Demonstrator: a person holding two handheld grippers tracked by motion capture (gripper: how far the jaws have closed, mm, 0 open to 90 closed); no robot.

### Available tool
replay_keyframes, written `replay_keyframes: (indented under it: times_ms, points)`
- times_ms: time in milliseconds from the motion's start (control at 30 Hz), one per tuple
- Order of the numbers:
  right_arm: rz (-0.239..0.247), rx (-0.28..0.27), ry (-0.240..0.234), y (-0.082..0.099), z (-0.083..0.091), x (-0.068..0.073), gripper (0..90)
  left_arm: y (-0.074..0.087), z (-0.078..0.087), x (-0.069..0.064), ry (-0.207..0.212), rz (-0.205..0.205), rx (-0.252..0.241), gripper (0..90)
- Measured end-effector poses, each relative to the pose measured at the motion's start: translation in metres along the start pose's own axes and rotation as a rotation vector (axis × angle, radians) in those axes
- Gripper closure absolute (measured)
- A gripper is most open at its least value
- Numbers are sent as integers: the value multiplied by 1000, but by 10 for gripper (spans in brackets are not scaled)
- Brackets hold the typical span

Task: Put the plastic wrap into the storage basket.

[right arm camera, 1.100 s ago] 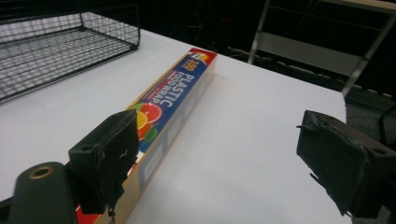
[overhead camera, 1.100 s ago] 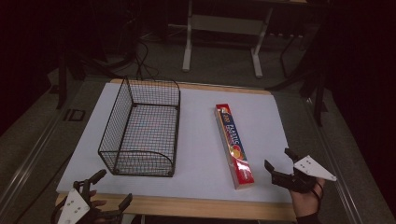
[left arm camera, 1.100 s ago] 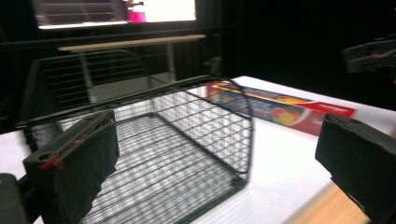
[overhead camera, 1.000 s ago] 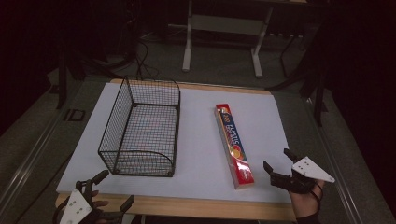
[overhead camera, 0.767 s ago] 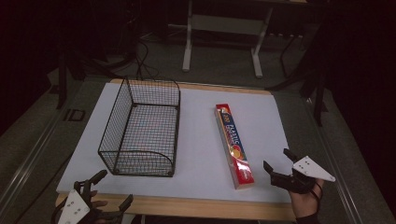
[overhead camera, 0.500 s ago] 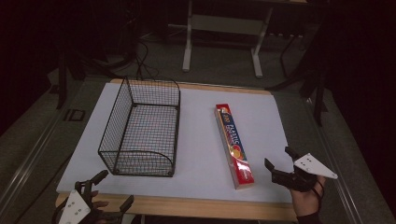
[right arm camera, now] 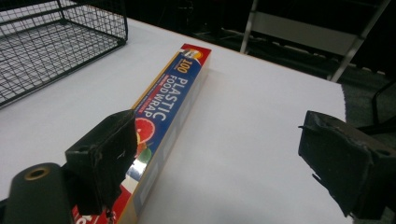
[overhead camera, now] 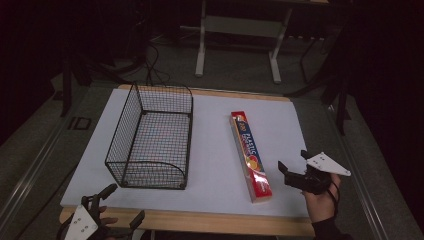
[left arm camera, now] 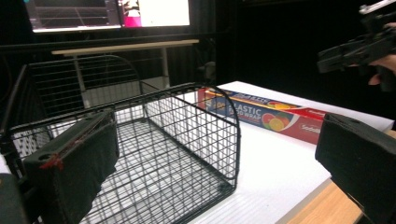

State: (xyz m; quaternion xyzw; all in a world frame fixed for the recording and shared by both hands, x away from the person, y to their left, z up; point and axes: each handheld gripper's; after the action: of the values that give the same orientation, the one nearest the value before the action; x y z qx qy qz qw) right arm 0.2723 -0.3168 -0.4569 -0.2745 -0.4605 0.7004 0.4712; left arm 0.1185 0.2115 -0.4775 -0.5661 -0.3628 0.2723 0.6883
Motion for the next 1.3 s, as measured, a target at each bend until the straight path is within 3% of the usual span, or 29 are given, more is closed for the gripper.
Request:
replay_keyframes:
  times_ms: [333,700,800,1000,1300]
  points:
    - [16,15,-40,-7,-18,13,116,0,-2,-2,9,-17,10,1]
    - [-7,94,-90,-22,-47,24,111,0,-2,-2,15,-22,14,1]
    - [27,106,-77,-24,-56,26,111,0,-2,-2,14,-22,15,1]
    - [6,167,-93,-28,-74,26,138,0,-3,-3,18,-24,28,1]
    - [2,163,-83,-36,-92,32,127,1,-3,-2,21,-22,37,1]
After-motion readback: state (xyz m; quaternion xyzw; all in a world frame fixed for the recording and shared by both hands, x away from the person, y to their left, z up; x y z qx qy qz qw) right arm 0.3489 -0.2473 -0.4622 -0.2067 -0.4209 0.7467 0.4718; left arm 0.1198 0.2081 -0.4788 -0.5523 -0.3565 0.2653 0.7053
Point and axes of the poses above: each handheld gripper's, and its own axes: z roughly backward along the jaws, y roughly out of its underside, x roughly to its left, and after that the axes turned 9 degrees about -z, right-handed
